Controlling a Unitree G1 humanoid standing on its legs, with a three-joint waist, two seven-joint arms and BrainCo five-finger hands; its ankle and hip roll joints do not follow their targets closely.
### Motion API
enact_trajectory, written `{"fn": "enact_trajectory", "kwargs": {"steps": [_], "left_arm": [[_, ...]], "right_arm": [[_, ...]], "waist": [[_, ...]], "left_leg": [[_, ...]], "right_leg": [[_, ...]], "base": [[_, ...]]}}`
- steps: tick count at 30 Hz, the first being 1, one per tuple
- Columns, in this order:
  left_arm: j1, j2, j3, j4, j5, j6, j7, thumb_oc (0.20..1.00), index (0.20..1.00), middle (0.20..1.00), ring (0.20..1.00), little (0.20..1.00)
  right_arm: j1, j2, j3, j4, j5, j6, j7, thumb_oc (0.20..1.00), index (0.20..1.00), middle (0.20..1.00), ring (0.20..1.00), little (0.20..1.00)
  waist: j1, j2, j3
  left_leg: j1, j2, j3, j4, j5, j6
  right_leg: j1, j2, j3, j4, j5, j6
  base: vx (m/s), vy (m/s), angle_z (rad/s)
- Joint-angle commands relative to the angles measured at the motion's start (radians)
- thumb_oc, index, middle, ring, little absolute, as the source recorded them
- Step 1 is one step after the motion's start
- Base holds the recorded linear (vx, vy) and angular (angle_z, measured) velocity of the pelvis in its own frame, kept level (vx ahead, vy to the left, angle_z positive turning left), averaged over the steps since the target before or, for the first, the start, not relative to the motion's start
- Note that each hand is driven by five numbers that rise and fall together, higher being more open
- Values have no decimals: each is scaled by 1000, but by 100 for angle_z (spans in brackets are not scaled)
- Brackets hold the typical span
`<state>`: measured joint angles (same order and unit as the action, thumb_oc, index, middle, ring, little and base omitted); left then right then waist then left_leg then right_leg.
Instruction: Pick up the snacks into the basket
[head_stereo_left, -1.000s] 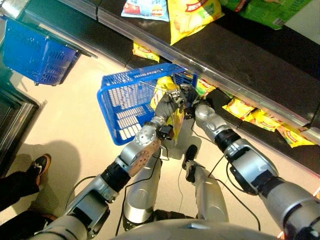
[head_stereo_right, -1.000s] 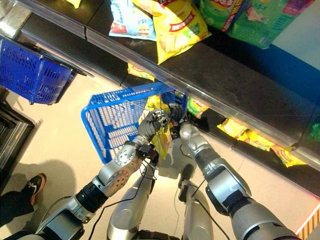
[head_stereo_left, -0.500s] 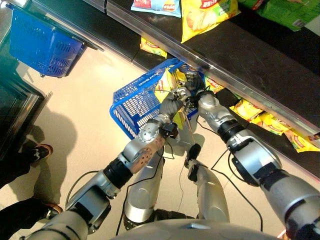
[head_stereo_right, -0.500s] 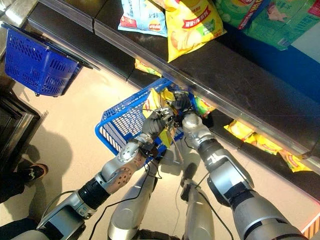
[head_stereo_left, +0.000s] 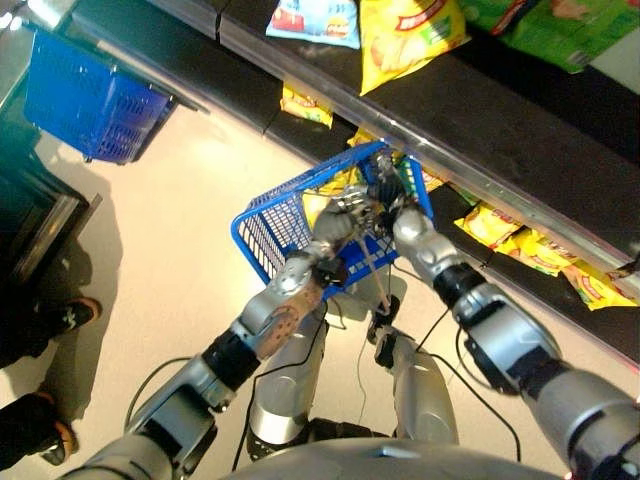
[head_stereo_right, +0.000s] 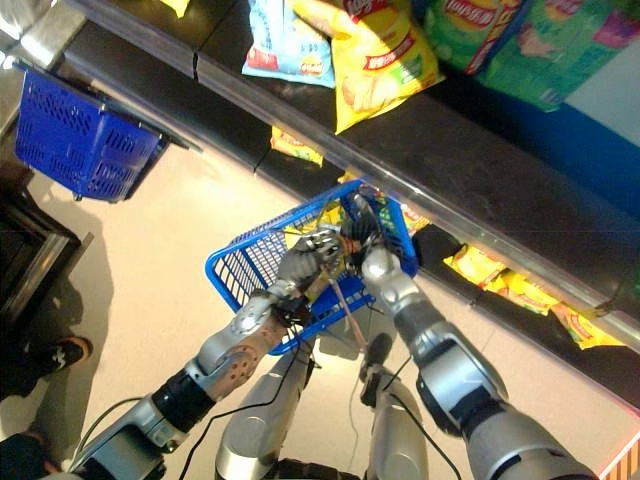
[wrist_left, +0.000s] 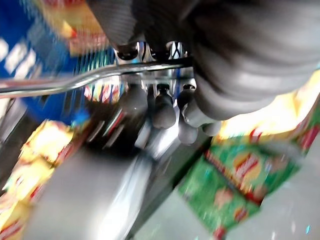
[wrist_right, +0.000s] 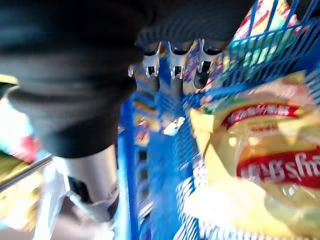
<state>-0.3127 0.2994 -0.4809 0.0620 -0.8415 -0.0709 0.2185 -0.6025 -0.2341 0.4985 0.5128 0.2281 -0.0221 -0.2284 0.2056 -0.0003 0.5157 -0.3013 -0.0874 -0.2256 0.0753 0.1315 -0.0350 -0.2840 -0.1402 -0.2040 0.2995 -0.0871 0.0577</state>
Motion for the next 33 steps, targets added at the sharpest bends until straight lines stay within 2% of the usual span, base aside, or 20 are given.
{"fn": "enact_trajectory", "kwargs": {"steps": [1, 4, 8, 11, 13, 15, 17, 19, 22, 26, 27, 29, 31, 33], "left_arm": [[75, -3, 130, -179, 78, -93, -71, 200, 200, 200, 200, 200], [242, 20, 239, -191, 77, -70, -123, 200, 200, 200, 200, 200], [391, 8, 361, -189, 96, -54, -179, 200, 200, 200, 200, 200], [446, -29, 427, -186, 109, -54, -190, 200, 200, 200, 200, 200], [456, -46, 438, -182, 112, -54, -189, 200, 200, 200, 200, 200], [465, -89, 458, -157, 129, -59, -191, 200, 200, 200, 200, 200], [465, -90, 458, -157, 129, -59, -191, 200, 200, 200, 200, 200], [464, -99, 473, -143, 127, -65, -180, 200, 200, 200, 200, 200], [471, -111, 478, -137, 123, -67, -177, 200, 200, 200, 200, 200], [487, -123, 471, -122, 122, -74, -169, 200, 200, 200, 200, 200], [487, -123, 471, -122, 122, -74, -169, 200, 200, 200, 200, 200], [492, -115, 460, -127, 140, -75, -161, 200, 200, 200, 200, 200], [491, -105, 454, -141, 154, -72, -161, 200, 200, 200, 200, 200], [488, -84, 444, -160, 182, -79, -153, 200, 200, 200, 200, 200]], "right_arm": [[129, -74, -45, -99, -120, -37, 91, 1000, 1000, 1000, 1000, 1000], [320, -165, -130, -230, -157, -40, 177, 1000, 1000, 1000, 1000, 1000], [527, -253, -260, -384, -171, -61, 273, 1000, 1000, 1000, 1000, 1000], [655, -274, -382, -464, -116, -73, 327, 1000, 1000, 1000, 1000, 1000], [689, -280, -421, -485, -101, -73, 343, 1000, 1000, 1000, 1000, 1000], [729, -272, -522, -524, -31, -74, 377, 1000, 1000, 1000, 1000, 1000], [731, -272, -523, -526, -31, -72, 378, 1000, 1000, 1000, 1000, 1000], [726, -222, -564, -526, 80, -77, 377, 1000, 1000, 1000, 1000, 1000], [719, -156, -609, -510, 162, -92, 342, 1000, 1000, 1000, 1000, 1000], [707, -57, -675, -474, 212, -154, 241, 1000, 1000, 1000, 1000, 1000], [707, -56, -675, -473, 212, -155, 241, 1000, 1000, 1000, 1000, 1000], [693, -20, -710, -435, 191, -174, 147, 1000, 1000, 1000, 1000, 1000], [695, -7, -743, -431, 170, -180, 101, 1000, 1000, 1000, 1000, 1000], [681, 12, -772, -442, 164, -202, 40, 1000, 1000, 1000, 1000, 1000]], "waist": [[-23, -40, -139], [-51, -53, -208], [-87, -61, -289], [-111, -59, -348], [-114, -56, -365], [-137, -47, -417], [-136, -47, -416], [-152, -44, -441], [-161, -42, -464], [-168, -35, -479], [-168, -35, -479], [-176, -33, -482], [-183, -32, -475], [-194, -32, -452]], "left_leg": [[38, -2, 64, 28, -120, 14], [86, 10, 79, -15, -113, 13], [160, 27, 105, -84, -102, 8], [202, 32, 128, -120, -99, 4], [217, 37, 131, -128, -100, 3], [259, 47, 150, -136, -113, 4], [260, 47, 151, -136, -113, 4], [274, 53, 165, -135, -123, 5], [290, 57, 181, -136, -134, 7], [311, 58, 192, -137, -147, 13], [311, 58, 192, -137, -147, 13], [313, 55, 192, -132, -155, 19], [309, 52, 188, -121, -162, 24], [294, 50, 192, -95, -175, 37]], "right_leg": [[62, -42, 3, -181, 96, 82], [102, -34, 0, -223, 105, 89], [160, -15, 8, -287, 117, 96], [194, -1, 24, -326, 127, 102], [209, 1, 25, -340, 130, 104], [245, 7, 46, -374, 139, 106], [246, 7, 47, -375, 139, 106], [253, 11, 71, -379, 140, 104], [262, 14, 90, -385, 137, 101], [274, 15, 105, -386, 136, 100], [274, 15, 105, -386, 136, 100], [275, 15, 115, -382, 137, 100], [271, 14, 117, -372, 134, 100], [229, 12, 128, -311, 126, 102]], "base": [[130, 9, -21], [134, 0, -12], [133, 4, -14], [102, 14, -24], [77, 8, -9], [129, 8, -25], [45, -6, -28], [59, -12, -24], [68, 5, -34], [58, 27, -21], [42, 47, -6], [42, 66, -2], [19, 61, -1], [-54, 57, 0]]}}
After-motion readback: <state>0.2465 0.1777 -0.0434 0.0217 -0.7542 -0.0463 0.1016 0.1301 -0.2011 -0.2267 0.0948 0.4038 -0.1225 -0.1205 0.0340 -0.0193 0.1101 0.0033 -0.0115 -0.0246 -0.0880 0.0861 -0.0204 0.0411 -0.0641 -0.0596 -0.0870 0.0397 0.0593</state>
